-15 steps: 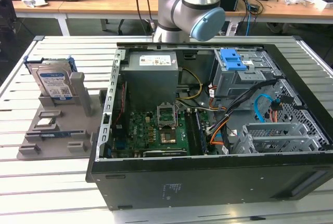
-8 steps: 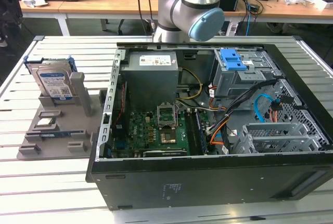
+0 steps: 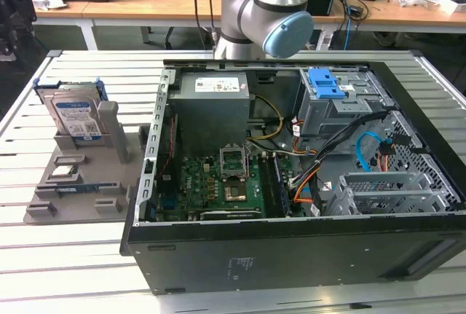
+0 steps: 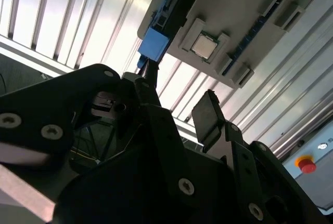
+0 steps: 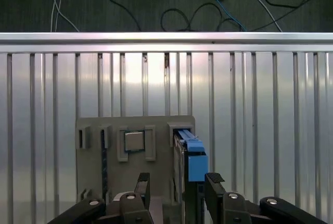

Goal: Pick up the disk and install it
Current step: 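Pick up the disk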

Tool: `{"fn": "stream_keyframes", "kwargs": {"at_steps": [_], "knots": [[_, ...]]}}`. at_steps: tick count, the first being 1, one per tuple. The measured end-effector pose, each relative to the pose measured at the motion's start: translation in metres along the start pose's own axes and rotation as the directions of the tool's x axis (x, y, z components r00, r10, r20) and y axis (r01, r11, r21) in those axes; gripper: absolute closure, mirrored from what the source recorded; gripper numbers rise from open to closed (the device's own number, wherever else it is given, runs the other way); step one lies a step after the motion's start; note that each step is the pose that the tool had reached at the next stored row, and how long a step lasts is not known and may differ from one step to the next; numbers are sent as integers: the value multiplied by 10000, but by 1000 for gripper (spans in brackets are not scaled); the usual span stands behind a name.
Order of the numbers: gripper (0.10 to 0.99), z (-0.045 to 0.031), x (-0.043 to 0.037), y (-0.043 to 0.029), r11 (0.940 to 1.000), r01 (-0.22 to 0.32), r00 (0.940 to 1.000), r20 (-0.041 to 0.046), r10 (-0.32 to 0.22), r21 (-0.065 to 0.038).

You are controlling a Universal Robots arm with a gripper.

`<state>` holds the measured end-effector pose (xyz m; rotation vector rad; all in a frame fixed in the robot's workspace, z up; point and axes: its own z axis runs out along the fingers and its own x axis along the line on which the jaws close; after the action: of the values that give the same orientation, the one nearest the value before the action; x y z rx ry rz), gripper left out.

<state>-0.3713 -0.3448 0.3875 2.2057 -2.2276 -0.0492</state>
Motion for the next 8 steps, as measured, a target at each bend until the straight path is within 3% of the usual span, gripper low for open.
{"fn": "stream_keyframes", "kwargs": {"at_steps": [8], "knots": [[545, 5, -59, -28, 10000, 2, 10000, 0, -2, -1]]}}
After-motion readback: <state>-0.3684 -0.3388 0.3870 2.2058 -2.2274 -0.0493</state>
